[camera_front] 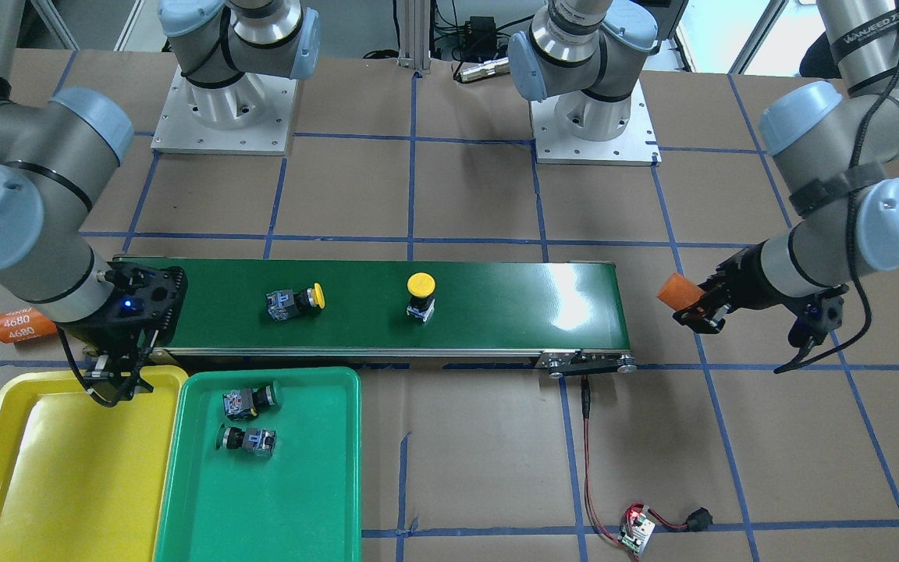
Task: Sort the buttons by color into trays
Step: 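Carry the orange cell onto the belt with left gripper while right gripper lowers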
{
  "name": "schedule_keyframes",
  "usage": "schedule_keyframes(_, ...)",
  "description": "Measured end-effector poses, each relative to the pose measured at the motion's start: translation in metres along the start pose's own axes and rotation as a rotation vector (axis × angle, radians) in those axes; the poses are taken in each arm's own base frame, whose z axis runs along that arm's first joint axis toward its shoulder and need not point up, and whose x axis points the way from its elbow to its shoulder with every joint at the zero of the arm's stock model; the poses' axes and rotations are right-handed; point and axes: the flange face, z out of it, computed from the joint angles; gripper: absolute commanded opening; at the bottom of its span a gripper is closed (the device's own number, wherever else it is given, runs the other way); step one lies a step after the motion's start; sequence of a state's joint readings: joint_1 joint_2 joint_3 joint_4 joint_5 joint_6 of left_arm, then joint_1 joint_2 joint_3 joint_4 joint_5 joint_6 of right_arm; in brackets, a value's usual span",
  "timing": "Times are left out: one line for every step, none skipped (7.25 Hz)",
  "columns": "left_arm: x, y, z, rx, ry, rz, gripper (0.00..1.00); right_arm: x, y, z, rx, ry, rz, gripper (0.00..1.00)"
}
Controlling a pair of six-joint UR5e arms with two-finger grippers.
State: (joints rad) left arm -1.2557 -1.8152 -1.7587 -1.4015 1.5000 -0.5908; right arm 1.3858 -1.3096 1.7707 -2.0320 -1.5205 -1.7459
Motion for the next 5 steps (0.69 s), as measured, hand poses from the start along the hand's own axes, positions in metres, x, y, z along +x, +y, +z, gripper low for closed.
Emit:
schedule_keyframes(0.017, 0.030, 0.008, -0.005, -0.014, -0.054, 0.00, -0.031, 0.012, -0.004, -0.004, -0.013, 0.002, 1.00)
schedule_keyframes(0.028, 0.056, 0.017, -0.024, -0.015, -0.128, 0.00, -0.063, 0.016, -0.003, -0.016, -0.016, -0.007, 1.00)
schedule_keyframes(0.038, 0.082, 0.028, -0.048, -0.010, -0.197, 0.00, -0.087, 0.018, 0.000, -0.030, -0.006, -0.026, 1.00)
schedule_keyframes(0.051, 0.105, 0.040, -0.045, 0.004, -0.273, 0.00, -0.099, 0.019, 0.004, -0.038, 0.006, -0.034, 1.00)
schedule_keyframes(0.069, 0.126, 0.049, -0.016, 0.038, -0.346, 0.00, -0.105, 0.019, 0.009, -0.037, 0.006, -0.036, 1.00)
